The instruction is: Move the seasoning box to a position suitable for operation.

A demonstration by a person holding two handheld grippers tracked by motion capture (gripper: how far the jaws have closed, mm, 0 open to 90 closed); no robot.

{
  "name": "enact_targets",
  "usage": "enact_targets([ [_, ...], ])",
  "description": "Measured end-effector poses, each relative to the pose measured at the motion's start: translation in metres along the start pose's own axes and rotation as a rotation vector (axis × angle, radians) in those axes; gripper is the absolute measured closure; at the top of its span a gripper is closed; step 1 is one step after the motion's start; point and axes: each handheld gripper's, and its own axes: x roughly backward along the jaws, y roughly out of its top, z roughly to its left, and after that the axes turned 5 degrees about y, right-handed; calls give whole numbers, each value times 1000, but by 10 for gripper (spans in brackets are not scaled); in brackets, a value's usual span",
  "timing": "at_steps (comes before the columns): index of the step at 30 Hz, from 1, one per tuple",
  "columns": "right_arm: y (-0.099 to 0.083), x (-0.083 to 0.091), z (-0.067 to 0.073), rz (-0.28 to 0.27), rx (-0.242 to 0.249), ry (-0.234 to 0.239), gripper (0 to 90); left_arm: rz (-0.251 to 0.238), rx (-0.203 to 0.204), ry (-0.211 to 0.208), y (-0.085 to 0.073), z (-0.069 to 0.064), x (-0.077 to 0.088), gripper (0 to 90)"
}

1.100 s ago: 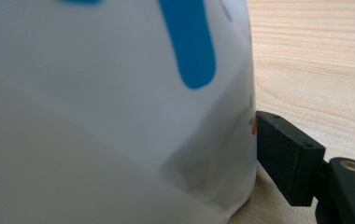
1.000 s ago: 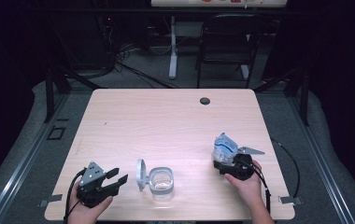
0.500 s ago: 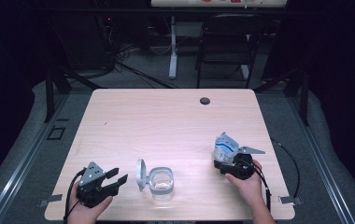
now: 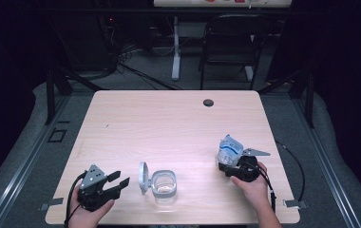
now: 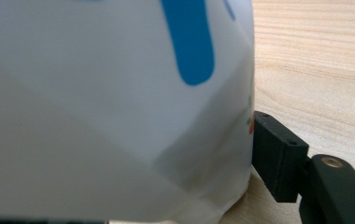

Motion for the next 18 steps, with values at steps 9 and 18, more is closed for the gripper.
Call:
enact_targets([
  [9,0,0,0,-4,-3,15,415,3,2,-1,-1,1,-1,558],
  [18,0,1,5,21,12,35,418,3,3,0,0,2,0,558],
])
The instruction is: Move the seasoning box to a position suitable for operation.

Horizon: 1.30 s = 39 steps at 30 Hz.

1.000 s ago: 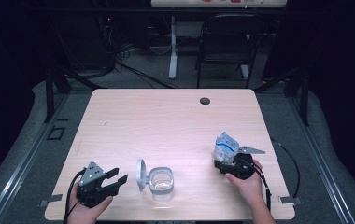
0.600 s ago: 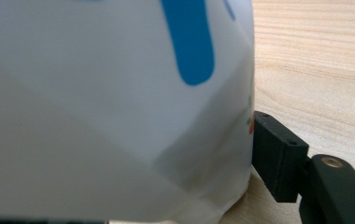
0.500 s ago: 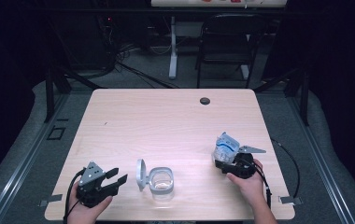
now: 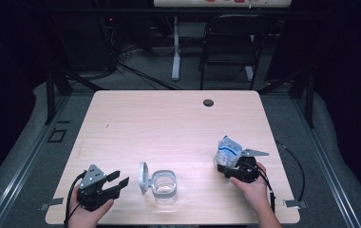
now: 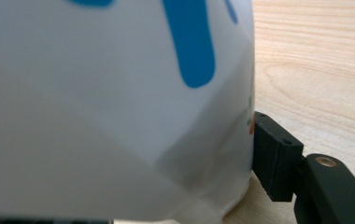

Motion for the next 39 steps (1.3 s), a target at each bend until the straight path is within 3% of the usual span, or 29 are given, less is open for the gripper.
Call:
enact_targets([
  [7,0,0,5,15,12,7,418,1,-1,-1,0,0,0,558],
  [17,6,2,20,48,92,10,418,1,1,3,0,0,0,558],
  [25,16,7,41,55,213,-3,418,-3,2,4,0,1,1,558],
  [30,19,7,54,73,303,-42,417,-2,2,4,0,1,1,558],
  [39,23,3,78,60,388,-48,417,-7,5,3,0,1,0,558],
])
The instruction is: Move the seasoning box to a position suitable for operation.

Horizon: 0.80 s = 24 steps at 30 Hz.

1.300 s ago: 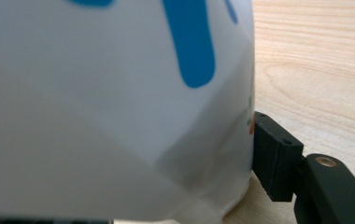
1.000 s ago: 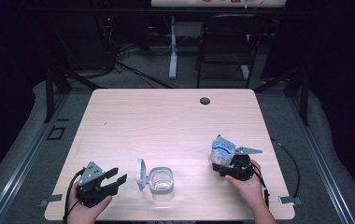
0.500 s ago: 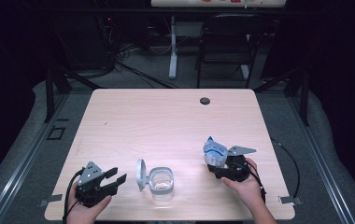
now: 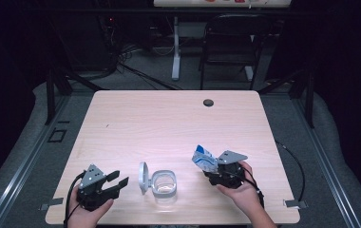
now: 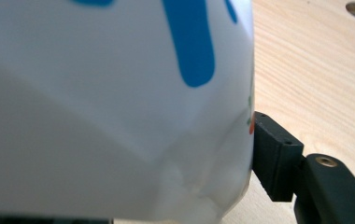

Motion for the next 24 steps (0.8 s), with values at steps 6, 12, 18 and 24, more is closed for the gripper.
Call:
enact_targets([
  [6,5,-2,5,1,12,-5,417,-1,6,0,0,1,1,558],
  [12,8,-2,10,-7,26,-18,417,-1,5,0,0,2,1,558],
  [18,11,0,13,1,53,-42,417,0,6,-2,0,2,1,558],
  [24,13,-1,17,3,83,-63,417,0,5,-3,0,3,1,558],
])
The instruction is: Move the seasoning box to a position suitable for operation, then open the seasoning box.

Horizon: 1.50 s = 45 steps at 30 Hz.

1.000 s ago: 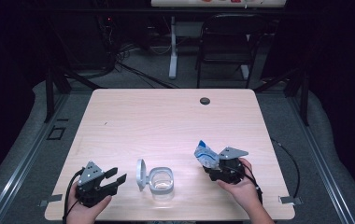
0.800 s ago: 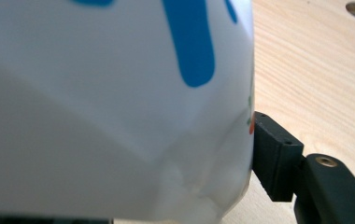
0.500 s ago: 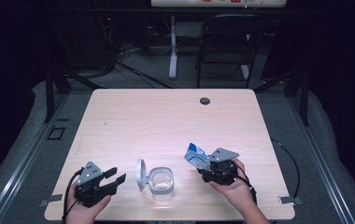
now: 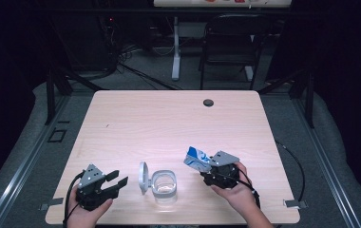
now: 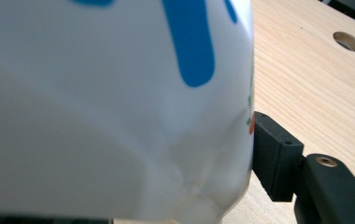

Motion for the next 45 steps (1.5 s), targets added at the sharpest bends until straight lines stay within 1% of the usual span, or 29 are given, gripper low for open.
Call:
enact_targets([
  [2,1,-1,2,-6,2,-1,417,0,0,3,0,1,1,558],
  [4,1,-1,3,5,23,-10,417,-7,6,1,0,1,1,558],
  [6,3,-1,5,11,40,-23,417,-7,3,0,0,3,1,558],
  [9,4,-1,7,13,52,-23,417,-13,-4,-5,1,3,1,557],
  [11,5,-2,8,7,51,-27,417,-15,-7,-6,2,3,2,557],
  [13,8,-2,9,6,57,-36,417,-26,-1,-6,3,5,3,557],
  [14,9,-3,9,9,67,-33,417,-30,3,-6,3,5,4,556],
  [15,10,-3,11,2,66,-36,417,-30,-1,-6,3,6,4,557],
  [17,13,-3,12,7,77,-40,417,-33,0,-3,4,6,5,557],
  [23,15,-5,16,18,121,-55,417,-37,14,-1,5,8,8,557],
  [24,15,-6,17,22,124,-59,417,-37,12,-1,5,8,8,556],
  [25,14,-7,18,11,129,-68,417,-37,11,-1,5,8,8,556],
  [26,15,-7,18,21,133,-69,417,-37,10,-3,4,8,7,554],
  [27,14,-7,19,18,141,-76,417,-36,10,-2,4,8,7,554],
  [29,14,-8,22,34,176,-97,417,-31,11,-2,3,8,6,554],
  [31,14,-9,23,41,194,-111,417,-31,15,-2,3,9,6,554],
  [32,14,-10,24,39,194,-109,417,-29,14,-1,3,9,6,554],
  [35,13,-13,27,43,211,-128,417,-37,22,0,3,8,7,554],
  [39,14,-14,29,46,225,-139,417,-38,16,0,5,8,7,554],
  [41,14,-14,31,32,227,-141,418,-40,17,-3,5,8,7,555],
  [44,15,-13,34,52,266,-163,417,-37,14,-4,5,8,6,554],
  [45,15,-14,34,52,279,-161,418,-40,16,-7,5,8,6,554],
])
